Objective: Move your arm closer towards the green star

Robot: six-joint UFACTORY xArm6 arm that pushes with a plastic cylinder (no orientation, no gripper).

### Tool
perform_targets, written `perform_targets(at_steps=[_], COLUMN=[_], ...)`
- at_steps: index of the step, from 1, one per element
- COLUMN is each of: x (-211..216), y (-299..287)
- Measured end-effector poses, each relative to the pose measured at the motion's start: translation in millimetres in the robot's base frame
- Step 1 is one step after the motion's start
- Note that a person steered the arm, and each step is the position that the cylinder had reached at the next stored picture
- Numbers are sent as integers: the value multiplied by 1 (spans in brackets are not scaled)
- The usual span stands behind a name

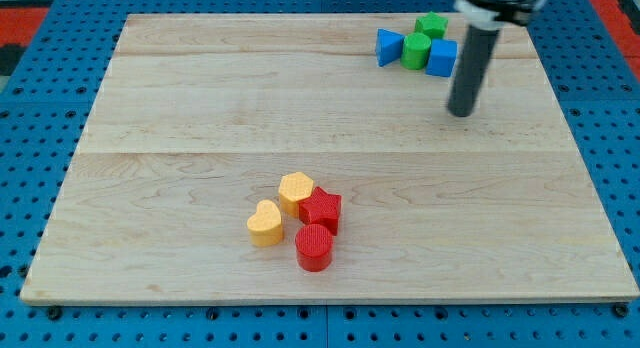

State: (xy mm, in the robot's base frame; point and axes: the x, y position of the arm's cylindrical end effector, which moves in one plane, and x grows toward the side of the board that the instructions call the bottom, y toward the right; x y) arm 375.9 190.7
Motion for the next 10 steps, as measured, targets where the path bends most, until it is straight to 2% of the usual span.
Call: perform_targets(at_steps=[4,5,6,7,9,10], x=[-4,-22,-59,-111,-181,-178], y=[8,25,66,83,14,-60])
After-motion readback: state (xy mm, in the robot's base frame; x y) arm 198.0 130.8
